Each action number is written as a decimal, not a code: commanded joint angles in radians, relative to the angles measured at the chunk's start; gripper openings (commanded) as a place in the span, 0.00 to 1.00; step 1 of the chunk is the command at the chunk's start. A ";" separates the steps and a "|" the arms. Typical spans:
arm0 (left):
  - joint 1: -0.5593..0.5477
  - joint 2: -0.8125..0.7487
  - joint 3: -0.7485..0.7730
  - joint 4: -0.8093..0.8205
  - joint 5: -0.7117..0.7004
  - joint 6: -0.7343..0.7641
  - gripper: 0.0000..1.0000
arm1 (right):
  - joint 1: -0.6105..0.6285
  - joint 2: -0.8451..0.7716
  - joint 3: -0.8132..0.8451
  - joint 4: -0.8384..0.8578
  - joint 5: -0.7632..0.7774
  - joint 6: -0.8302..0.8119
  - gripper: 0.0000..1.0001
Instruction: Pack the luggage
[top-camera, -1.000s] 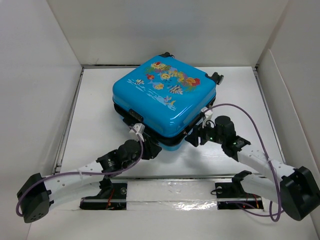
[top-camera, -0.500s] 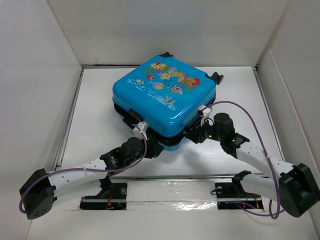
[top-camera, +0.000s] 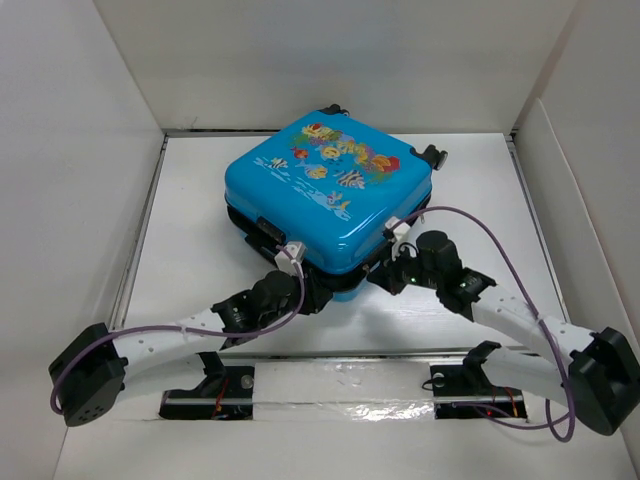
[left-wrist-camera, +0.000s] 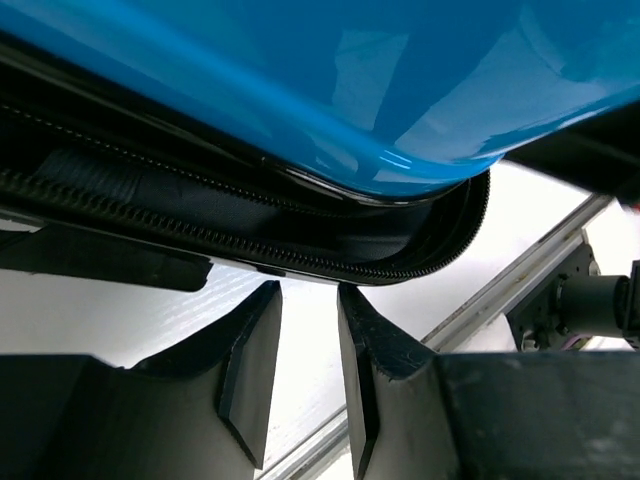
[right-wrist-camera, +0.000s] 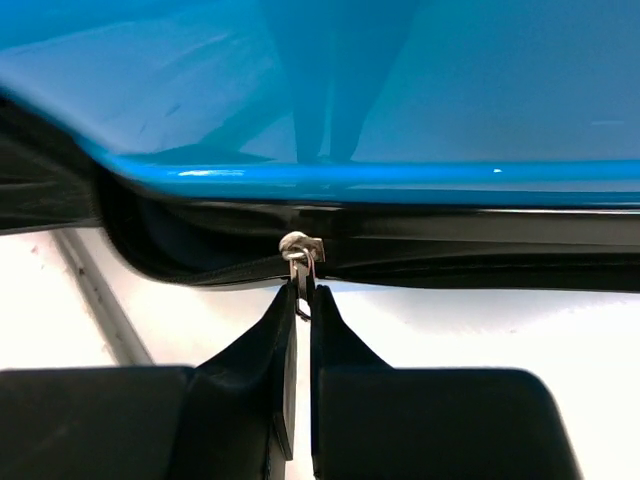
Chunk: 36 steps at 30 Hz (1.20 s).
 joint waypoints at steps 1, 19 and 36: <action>0.016 0.036 0.064 0.131 -0.041 0.017 0.26 | 0.112 -0.052 0.075 -0.112 0.075 0.003 0.00; 0.046 0.272 0.221 0.297 -0.012 0.041 0.25 | 0.633 0.128 0.209 0.044 0.495 0.250 0.00; 0.535 -0.288 0.216 -0.164 -0.201 -0.035 0.62 | 0.624 -0.164 -0.035 0.005 0.575 0.285 0.00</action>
